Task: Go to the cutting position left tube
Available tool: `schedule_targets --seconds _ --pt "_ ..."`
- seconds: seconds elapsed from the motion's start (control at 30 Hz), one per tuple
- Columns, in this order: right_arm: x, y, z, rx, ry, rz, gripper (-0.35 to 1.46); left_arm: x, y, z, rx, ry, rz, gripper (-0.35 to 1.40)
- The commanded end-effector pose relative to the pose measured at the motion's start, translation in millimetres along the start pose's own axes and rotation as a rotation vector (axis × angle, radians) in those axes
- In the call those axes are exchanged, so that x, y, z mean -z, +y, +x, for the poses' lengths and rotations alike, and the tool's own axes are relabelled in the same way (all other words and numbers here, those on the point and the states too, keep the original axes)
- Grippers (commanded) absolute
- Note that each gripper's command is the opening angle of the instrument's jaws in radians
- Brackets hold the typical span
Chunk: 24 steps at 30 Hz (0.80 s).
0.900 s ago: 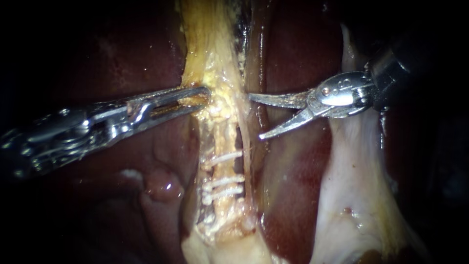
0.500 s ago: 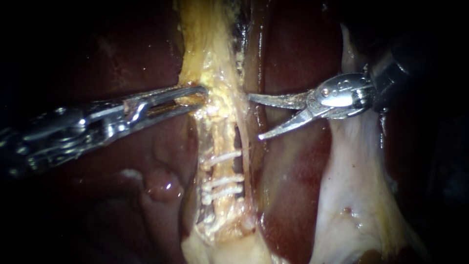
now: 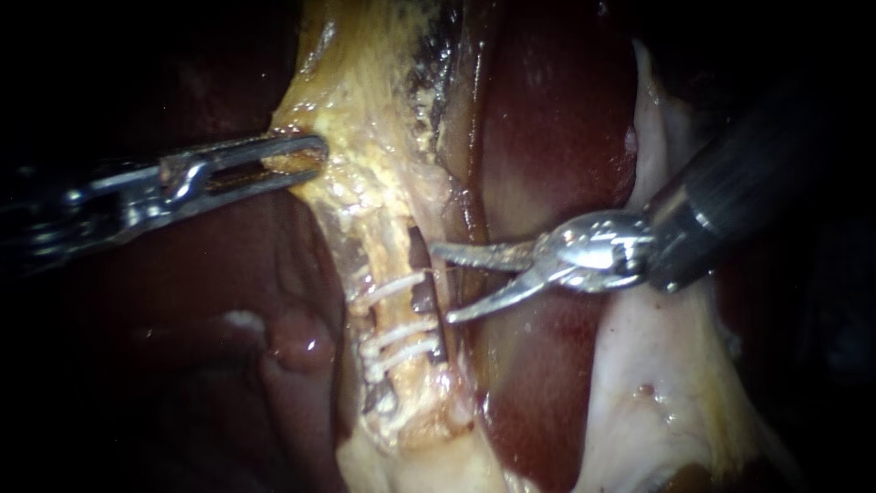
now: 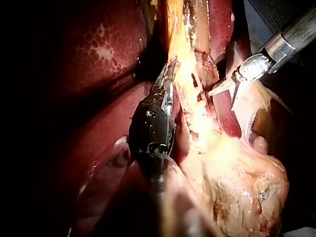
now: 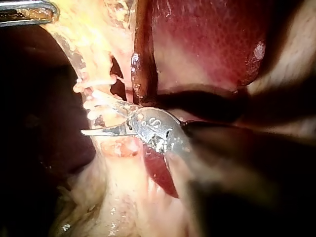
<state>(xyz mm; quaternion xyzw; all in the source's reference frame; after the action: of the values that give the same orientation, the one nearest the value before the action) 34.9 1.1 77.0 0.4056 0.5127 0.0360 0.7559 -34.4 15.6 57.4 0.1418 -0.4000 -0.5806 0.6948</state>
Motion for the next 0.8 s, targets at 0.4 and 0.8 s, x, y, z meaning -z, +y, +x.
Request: schedule_targets --seconds 0.4,0.8 --pt "-0.6 2.0 -2.0 -0.055 -0.053 0.022 1.33 1.9 -1.5 -0.9 0.004 -0.019 0.006 -0.35" --pt "-0.7 3.4 -1.8 -0.059 -0.047 -0.004 1.3 2.3 -1.9 -0.8 0.005 -0.02 0.003 -0.35"
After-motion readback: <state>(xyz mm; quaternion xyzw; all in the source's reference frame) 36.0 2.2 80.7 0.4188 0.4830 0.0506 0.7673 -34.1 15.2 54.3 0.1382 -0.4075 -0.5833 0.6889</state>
